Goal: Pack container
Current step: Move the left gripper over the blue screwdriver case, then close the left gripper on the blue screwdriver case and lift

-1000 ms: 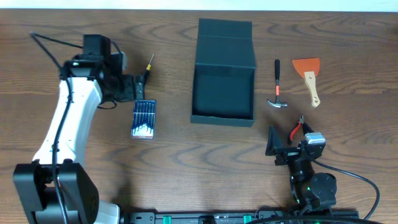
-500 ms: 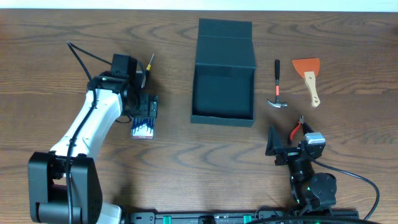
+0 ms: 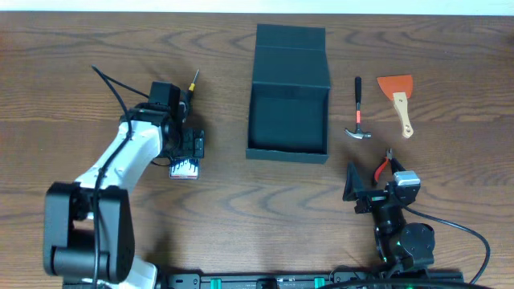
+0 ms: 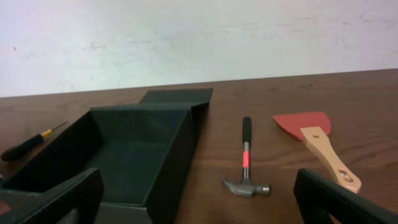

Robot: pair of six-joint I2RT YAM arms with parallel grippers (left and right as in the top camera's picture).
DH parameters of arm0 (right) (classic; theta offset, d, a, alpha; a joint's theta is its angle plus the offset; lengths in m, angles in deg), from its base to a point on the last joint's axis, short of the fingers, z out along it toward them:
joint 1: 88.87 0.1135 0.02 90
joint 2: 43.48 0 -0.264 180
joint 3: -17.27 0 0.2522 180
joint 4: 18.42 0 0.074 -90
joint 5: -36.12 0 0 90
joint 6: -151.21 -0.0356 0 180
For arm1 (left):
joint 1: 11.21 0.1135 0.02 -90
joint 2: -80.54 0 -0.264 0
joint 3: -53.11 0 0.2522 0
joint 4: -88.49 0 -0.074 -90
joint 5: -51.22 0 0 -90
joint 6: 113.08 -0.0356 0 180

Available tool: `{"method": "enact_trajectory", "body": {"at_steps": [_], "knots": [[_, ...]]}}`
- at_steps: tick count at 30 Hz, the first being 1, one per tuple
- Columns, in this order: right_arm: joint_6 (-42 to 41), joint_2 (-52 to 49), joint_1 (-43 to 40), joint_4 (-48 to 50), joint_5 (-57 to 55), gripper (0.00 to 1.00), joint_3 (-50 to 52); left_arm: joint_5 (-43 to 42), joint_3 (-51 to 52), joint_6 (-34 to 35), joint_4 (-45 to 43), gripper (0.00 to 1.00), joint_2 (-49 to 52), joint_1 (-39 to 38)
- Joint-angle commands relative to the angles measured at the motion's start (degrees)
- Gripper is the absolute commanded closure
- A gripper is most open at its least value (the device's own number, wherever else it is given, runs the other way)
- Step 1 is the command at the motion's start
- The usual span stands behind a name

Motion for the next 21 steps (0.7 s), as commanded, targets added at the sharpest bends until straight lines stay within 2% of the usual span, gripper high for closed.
{"method": "enact_trajectory", "body": {"at_steps": [1, 7, 21], "knots": [[0.9, 0.4, -0.4, -0.2, 0.2, 0.01, 0.2, -0.9, 0.3, -1.7, -0.3, 0.02, 3.4, -0.8], [0.9, 0.4, -0.5, -0.2, 0.2, 0.01, 0.2, -0.8, 0.3, -3.4, -1.8, 0.02, 6.6, -2.3], [0.9, 0.4, -0.4, -0.2, 0.2, 0.01, 0.2, -0.5, 0.3, -4.2, -2.6, 0.02, 7.1, -2.4]]}}
